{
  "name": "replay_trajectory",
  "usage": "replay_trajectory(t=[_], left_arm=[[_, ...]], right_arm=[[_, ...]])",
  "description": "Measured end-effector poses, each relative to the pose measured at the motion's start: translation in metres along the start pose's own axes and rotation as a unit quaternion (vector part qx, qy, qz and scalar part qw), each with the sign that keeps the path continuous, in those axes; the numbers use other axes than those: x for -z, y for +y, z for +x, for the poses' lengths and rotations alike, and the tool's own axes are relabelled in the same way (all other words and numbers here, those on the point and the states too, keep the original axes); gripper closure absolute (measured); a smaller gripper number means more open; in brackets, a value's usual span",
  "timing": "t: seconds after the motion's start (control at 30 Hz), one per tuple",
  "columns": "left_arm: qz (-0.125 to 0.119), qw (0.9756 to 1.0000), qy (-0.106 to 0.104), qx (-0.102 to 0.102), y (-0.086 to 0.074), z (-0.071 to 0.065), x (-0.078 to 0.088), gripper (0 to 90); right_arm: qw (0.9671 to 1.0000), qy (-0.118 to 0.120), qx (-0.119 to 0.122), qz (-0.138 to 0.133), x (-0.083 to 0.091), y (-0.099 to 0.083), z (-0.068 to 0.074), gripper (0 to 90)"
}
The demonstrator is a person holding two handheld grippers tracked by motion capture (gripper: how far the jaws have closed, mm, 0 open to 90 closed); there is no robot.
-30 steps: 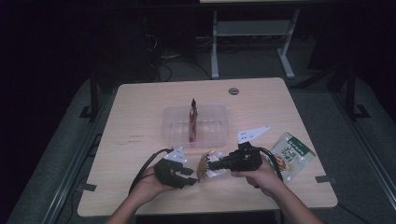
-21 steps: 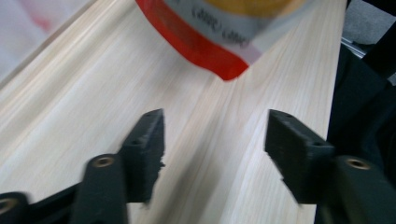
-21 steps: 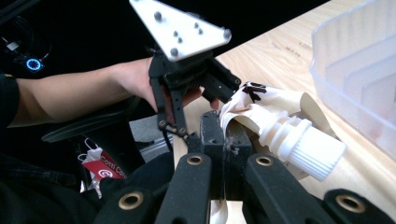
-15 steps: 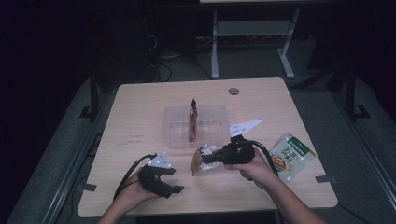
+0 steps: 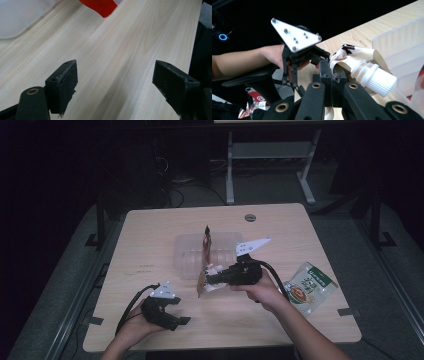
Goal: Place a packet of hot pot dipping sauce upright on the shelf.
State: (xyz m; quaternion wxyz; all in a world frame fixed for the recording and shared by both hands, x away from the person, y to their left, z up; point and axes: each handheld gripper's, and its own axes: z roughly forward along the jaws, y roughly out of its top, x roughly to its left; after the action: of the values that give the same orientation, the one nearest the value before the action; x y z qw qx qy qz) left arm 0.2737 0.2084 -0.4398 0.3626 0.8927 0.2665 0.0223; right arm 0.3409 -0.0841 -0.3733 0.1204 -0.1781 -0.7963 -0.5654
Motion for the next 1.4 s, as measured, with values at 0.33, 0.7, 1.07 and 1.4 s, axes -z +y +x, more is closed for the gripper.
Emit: replay_trajectory(t=[0.33,0.7,1.07,1.4], left_arm=[[0.006,1.0,-0.002,-0.007,0.0,0.0,-0.001,19.3],[0.003,0.9999,-0.004,-0.009,0.0,0.0,-0.001,19.2],[0.003,0.9999,-0.004,-0.009,0.0,0.0,-0.001,19.3],[0.005,0.9999,-0.007,-0.007,0.0,-0.001,-0.002,19.4]], right_arm=[[0.9999,-0.003,0.013,-0.009,-0.012,0.025,-0.005,90.0],[0.9994,-0.026,0.023,-0.007,-0.018,0.056,-0.018,90.0],[0.999,-0.044,0.007,-0.008,-0.023,0.061,-0.04,90.0],[0.9988,-0.047,-0.011,-0.009,-0.03,0.056,-0.053,90.0]])
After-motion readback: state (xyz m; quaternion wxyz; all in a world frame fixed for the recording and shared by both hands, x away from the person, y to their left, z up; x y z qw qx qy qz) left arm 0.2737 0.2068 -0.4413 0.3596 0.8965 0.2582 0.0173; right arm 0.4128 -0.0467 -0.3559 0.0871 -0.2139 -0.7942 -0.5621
